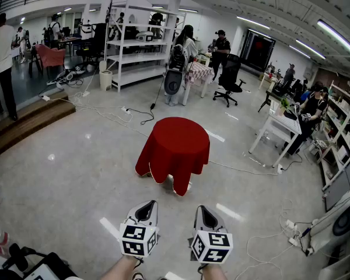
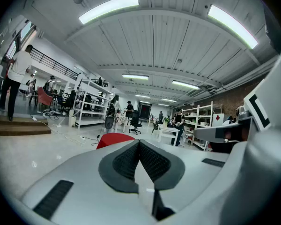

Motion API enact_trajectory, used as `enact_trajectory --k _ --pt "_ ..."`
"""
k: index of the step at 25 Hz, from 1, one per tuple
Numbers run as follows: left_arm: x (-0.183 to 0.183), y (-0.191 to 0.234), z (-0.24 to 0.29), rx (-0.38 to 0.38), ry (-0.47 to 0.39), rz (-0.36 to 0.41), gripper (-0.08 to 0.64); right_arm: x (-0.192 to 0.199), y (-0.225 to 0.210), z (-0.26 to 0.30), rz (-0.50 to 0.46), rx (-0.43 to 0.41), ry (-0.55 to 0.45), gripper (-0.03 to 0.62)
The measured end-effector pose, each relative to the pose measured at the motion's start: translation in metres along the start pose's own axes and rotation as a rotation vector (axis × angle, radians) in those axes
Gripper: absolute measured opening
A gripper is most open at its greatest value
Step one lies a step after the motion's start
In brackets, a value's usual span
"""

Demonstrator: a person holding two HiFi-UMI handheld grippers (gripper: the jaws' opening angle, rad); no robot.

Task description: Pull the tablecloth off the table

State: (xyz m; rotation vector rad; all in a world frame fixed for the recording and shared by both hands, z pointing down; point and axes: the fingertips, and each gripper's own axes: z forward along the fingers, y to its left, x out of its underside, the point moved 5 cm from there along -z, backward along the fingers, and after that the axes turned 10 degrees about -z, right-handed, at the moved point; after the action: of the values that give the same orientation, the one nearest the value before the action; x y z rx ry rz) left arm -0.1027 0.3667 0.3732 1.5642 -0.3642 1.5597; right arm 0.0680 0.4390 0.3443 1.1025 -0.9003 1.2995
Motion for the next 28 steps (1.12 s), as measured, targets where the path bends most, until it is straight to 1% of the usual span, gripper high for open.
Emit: enact_trajectory --k 11,16,23,28 --pt "-0.002 0.006 -0.002 0.007 -0.006 0.015 0.015 -0.002 0.01 0.005 -0.013 -0.009 -0.001 0.025" --pt "-0.005 0.015 -0.002 0.017 -0.002 0.026 0.015 0.001 0.016 0.013 0.044 -0.021 0.004 0.025" --pt "-0.01 0.034 -0.002 0.037 0.018 0.051 0.015 0.0 0.026 0.026 0.066 0.012 0.021 0.025" --pt "-0.011 0.053 0.0 0.022 0.019 0.034 0.015 0.002 0.036 0.038 0.056 0.007 0.045 0.025"
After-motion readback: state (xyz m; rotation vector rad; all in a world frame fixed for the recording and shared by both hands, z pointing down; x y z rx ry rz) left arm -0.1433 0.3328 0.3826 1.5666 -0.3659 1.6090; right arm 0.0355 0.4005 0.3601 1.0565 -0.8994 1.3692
